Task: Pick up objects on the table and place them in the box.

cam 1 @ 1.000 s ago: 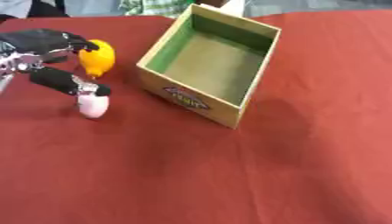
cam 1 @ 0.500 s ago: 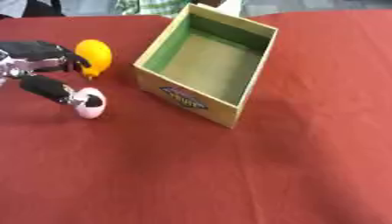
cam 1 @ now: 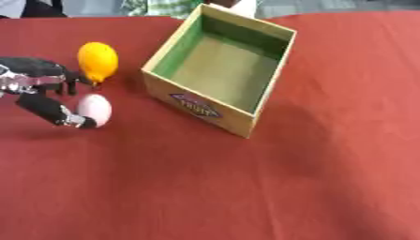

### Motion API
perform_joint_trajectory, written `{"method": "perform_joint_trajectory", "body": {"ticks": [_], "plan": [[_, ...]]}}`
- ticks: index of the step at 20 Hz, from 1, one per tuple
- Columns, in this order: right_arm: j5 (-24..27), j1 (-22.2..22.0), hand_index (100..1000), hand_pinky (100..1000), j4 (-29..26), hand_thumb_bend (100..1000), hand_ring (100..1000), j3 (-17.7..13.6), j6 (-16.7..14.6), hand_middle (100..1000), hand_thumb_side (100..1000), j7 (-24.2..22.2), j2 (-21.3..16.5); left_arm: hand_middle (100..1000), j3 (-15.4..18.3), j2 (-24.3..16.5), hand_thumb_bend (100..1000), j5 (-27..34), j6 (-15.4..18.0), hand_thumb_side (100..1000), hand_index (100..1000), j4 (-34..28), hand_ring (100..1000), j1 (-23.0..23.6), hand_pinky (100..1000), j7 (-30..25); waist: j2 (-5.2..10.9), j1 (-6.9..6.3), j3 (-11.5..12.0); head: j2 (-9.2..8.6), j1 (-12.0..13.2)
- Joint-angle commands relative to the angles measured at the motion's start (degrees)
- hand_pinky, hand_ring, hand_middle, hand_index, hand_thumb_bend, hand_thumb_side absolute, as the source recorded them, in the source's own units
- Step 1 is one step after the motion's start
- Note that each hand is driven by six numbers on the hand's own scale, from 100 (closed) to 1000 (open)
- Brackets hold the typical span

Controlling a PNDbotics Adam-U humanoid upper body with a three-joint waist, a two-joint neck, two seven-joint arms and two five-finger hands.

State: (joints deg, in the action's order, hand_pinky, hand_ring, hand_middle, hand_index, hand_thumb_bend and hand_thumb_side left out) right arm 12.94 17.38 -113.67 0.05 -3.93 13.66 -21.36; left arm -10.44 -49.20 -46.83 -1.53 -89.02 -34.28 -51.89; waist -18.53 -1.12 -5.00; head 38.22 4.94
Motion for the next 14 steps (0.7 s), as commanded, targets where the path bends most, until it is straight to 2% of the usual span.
{"method": "perform_joint_trajectory", "body": {"ticks": [1, 9, 14], "plan": [[-0.14, 0.43, 796, 733, -0.92, 100, 672, -0.27, 0.2, 564, 956, 0.02, -0.41, 741, 0.61, -0.54, 499, -1.56, -0.47, 736, 1000, 0.74, 752, -0.66, 647, -0.08, 0.88, 0.12, -0.12, -0.56, 0.0], [-0.21, 0.36, 796, 734, -0.92, 100, 673, -0.33, 0.3, 563, 958, 0.03, 0.01, 724, 0.52, 1.31, 435, -2.69, -1.56, 726, 999, 2.1, 736, -0.93, 627, -0.08, 0.58, 0.38, -0.34, -0.79, -0.63], [-0.25, 0.3, 796, 735, -0.92, 100, 673, -0.37, 0.41, 563, 958, 0.05, 0.27, 719, 0.34, 2.07, 428, -2.91, -2.31, 714, 977, 2.55, 728, -1.07, 618, 0.05, 0.42, 0.44, -0.45, -0.95, -0.65]]}}
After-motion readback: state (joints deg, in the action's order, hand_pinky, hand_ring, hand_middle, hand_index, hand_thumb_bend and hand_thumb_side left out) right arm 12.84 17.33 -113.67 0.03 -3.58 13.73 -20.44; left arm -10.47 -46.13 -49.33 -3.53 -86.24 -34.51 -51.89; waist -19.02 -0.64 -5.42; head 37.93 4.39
